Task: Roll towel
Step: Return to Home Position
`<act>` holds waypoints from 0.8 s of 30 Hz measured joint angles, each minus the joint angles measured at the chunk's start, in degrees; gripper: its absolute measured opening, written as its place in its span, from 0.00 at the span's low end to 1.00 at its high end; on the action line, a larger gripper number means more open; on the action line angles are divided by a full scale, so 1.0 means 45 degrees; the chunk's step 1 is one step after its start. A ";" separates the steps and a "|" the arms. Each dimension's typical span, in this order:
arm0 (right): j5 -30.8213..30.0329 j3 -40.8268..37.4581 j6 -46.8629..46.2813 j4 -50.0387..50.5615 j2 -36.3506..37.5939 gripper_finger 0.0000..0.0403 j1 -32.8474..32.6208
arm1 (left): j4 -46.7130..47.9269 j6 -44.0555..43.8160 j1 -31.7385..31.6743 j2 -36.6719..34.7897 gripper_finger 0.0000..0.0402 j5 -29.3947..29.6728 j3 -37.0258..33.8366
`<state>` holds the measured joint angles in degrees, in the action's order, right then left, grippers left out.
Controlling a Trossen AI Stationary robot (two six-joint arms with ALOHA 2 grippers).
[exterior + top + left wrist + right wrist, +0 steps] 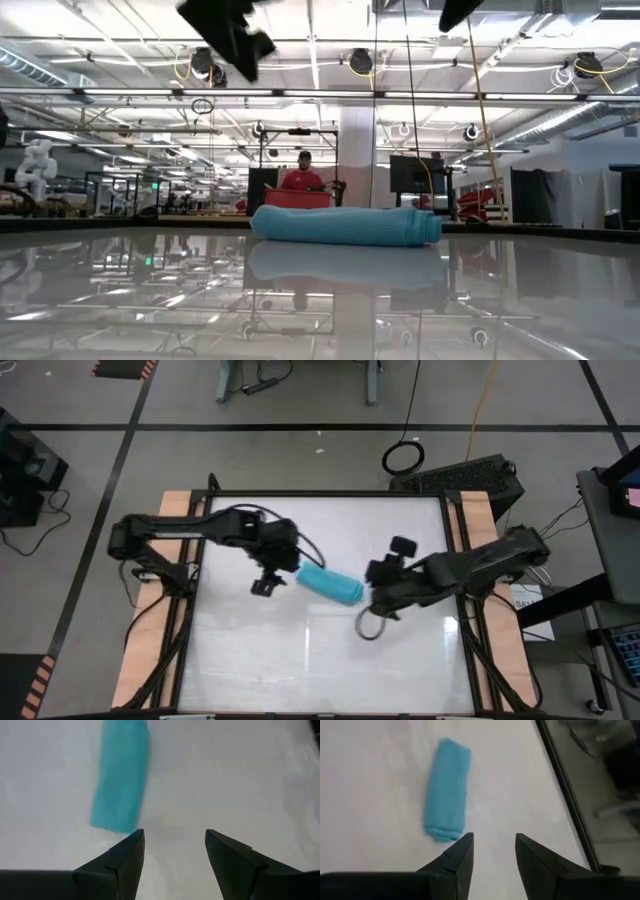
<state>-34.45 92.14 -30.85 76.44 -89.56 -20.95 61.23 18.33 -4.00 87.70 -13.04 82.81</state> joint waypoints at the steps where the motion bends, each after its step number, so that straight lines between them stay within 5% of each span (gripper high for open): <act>1: -0.0007 0.0000 0.0005 -0.0024 0.0420 0.34 -0.0194 | -0.0050 -0.0169 0.0170 -0.0423 0.53 0.0238 -0.0057; 11: -0.0843 -0.2932 0.0221 -0.2857 0.5411 0.33 -0.2714 | -0.2077 -0.2462 0.2503 -0.5763 0.53 0.2520 -0.2442; 24: 0.0212 -1.1675 0.3198 -1.1254 1.0551 0.33 -0.4237 | -0.8446 -0.4659 0.5064 -1.1350 0.53 0.6147 -1.0471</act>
<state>-33.49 39.60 -16.46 25.79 -42.07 -40.01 23.22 -2.64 18.79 36.62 14.62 35.69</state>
